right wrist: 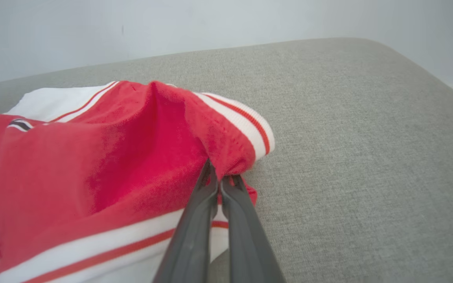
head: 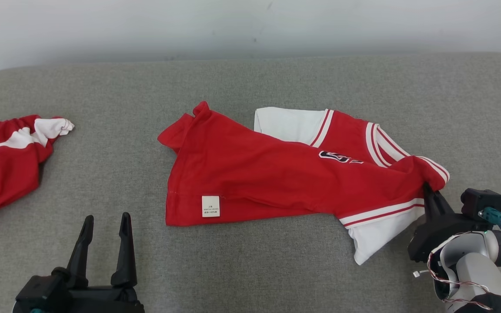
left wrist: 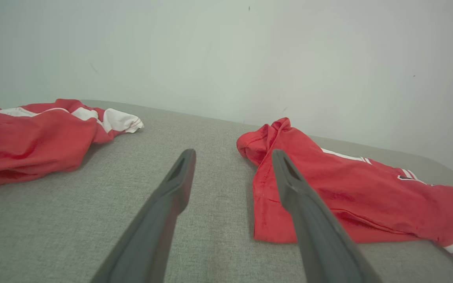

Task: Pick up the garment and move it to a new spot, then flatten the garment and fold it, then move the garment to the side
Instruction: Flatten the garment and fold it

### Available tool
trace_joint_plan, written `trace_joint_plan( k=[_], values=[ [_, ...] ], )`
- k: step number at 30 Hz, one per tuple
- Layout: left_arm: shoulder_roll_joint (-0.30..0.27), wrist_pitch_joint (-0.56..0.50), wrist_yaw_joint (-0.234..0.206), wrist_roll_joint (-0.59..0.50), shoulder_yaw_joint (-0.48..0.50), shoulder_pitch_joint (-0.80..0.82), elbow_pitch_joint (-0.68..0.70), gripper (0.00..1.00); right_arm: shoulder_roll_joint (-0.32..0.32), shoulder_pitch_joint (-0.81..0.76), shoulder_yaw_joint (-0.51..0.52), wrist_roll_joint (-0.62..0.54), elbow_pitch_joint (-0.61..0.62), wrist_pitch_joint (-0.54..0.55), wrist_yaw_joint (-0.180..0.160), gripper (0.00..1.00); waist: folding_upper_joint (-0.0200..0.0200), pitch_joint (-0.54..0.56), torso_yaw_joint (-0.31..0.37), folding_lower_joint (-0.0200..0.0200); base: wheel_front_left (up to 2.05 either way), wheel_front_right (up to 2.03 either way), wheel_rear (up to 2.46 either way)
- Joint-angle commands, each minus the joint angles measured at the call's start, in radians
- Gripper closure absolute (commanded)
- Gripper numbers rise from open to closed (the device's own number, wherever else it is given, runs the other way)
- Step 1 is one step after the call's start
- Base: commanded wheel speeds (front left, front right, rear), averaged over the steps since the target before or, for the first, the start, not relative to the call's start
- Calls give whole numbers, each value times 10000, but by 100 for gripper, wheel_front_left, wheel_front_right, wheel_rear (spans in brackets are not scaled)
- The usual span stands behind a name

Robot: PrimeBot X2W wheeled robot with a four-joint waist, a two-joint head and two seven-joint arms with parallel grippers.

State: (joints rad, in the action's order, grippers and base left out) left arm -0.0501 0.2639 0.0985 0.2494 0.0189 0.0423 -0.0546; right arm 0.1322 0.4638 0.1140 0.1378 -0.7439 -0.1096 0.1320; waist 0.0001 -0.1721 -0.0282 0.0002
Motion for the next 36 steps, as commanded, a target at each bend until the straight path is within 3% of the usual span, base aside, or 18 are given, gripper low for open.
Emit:
trace_joint_plan(
  k=[1, 7, 17, 20, 25, 36],
  values=[
    [-6, 7, 40, 18, 6, -12, 17, 0, 25, -147, 3, -10, 118, -107, -26, 100, -1, 83, -12, -2, 0, 0, 0],
    [-6, 7, 13, 47, 126, -317, -16, 0, -161, -901, -241, 15, 2069, 364, -26, 100, -1, 407, 108, -2, 0, 0, 0],
    [-4, 7, -75, 138, 187, -430, 79, 0, -794, -3458, -135, 160, 9046, 3943, -26, 100, -1, 473, 343, -2, 0, 0, 0],
    [-4, 7, -99, 192, 151, -340, 114, 0, -821, -3895, -28, 295, 10126, 4618, -26, 100, -1, 343, 402, -2, 0, 0, 0],
    [-5, 7, -100, 216, 26, -49, 134, 0, -825, -3253, 169, -273, 9391, 4905, -26, 100, -1, -64, 366, -2, 0, 0, 0],
    [-5, 7, 4, 159, -374, 705, 77, 0, 75, 466, 346, -856, 3929, 3526, -26, 100, -1, -1081, -580, -2, 0, 0, 0]
  ],
)
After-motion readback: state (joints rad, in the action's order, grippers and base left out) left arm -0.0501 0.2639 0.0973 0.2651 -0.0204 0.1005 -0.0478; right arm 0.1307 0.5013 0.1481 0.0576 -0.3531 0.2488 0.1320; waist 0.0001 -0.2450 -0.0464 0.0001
